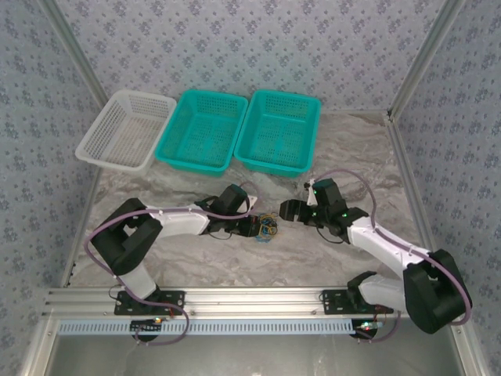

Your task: Untangle the cables

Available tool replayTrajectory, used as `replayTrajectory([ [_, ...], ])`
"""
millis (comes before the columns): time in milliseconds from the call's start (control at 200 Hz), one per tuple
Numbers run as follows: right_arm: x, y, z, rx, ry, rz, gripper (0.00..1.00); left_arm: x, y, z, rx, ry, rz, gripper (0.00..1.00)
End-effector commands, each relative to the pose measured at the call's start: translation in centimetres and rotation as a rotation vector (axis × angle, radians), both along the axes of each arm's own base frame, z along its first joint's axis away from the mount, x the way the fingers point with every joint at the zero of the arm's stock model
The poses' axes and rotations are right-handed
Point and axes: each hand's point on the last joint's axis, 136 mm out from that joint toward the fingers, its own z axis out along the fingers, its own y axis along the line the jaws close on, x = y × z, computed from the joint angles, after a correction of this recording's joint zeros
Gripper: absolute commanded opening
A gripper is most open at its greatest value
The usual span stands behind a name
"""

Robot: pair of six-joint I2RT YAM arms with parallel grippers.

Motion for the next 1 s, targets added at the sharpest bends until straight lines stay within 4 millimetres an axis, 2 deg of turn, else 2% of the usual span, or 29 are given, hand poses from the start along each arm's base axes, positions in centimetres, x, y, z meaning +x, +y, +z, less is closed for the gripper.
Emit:
replayTrajectory([
  [0,0.4,2.8,1.9,0.085,-0.020,0.074,0.80,0.4,0.2,0.6,-0.020,-0.001,0.031,0.05],
  [65,0.2,4.1,2.6,0.095,-0.053,0.122,0.76,0.4,0.2,0.6,-0.021,0.000,0.032,0.05],
  [135,-0.1,5.0,3.0,0.026,-0.127,0.213,0.70,0.4,0.1,0.7,-0.023,0.001,0.033,0.05],
  [215,-0.1,4.5,2.3,-0.110,-0.170,0.285,0.61,0.3,0.2,0.7,-0.023,0.002,0.030,0.05],
  [295,0.1,3.8,1.4,-0.189,-0.172,0.318,0.58,0.2,0.2,0.6,-0.017,0.004,0.025,0.05],
  [510,0.4,4.9,1.5,-0.194,-0.184,0.401,0.46,0.2,0.3,0.4,-0.015,0.010,0.034,0.05],
  [705,0.4,5.3,0.5,-0.206,-0.171,0.410,0.44,0.2,0.4,0.3,-0.013,0.010,0.040,0.05],
  [999,0.5,5.9,0.6,-0.213,-0.184,0.435,0.38,0.4,0.2,0.5,-0.019,0.007,0.041,0.06],
])
